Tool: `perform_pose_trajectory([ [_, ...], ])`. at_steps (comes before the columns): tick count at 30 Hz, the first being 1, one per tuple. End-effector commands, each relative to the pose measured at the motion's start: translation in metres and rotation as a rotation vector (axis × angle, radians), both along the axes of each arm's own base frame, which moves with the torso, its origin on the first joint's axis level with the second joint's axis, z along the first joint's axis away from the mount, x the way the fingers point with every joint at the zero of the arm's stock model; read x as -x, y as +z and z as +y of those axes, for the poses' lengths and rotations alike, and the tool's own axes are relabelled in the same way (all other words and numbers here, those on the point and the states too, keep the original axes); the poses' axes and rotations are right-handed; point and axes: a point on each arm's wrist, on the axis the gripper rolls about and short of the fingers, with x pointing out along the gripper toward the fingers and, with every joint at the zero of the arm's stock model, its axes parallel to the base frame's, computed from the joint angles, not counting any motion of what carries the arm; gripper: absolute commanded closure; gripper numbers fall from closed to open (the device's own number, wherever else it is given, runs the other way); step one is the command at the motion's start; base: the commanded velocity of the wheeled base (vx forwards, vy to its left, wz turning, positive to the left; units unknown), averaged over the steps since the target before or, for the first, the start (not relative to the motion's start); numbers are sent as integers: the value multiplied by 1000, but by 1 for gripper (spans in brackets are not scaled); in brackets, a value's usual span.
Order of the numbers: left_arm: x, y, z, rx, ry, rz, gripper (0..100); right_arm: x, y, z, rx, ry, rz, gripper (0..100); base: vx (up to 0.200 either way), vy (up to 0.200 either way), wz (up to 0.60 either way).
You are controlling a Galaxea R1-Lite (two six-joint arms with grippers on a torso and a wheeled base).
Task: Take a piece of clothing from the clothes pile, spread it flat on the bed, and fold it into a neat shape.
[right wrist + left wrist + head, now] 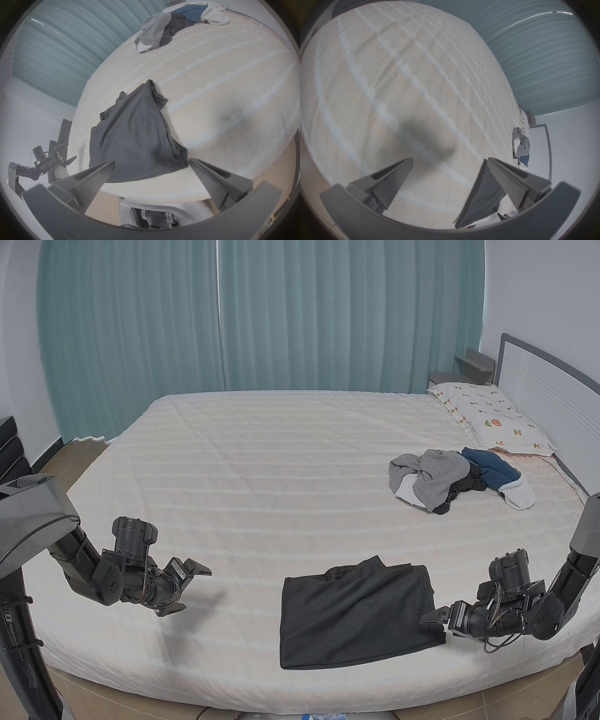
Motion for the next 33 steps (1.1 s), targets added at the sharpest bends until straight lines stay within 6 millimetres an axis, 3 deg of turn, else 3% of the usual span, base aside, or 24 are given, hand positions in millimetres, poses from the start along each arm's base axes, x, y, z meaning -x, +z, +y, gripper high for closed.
perform_pose_trajectory([
  [1, 0, 0, 0, 0, 0, 1, 0, -8, -9, -1, -12, 15, -11, 0, 0, 0, 0],
  [8, 0, 0, 0, -1, -1, -1, 0, -15, -33, -6, 39, 60, -33, 0, 0, 0, 0],
  [9, 0, 0, 0, -1, -1, 1, 0, -15, -34, -7, 40, 55, -30, 100, 0, 0, 0],
  [23, 0, 0, 0, -1, -1, -1, 0, 3, -29, -27, 93, 59, -26, 100, 0, 0, 0],
  [33, 0, 0, 0, 0, 0, 0, 0, 17, -25, -29, 113, 80, -17, 100, 0, 0, 0],
])
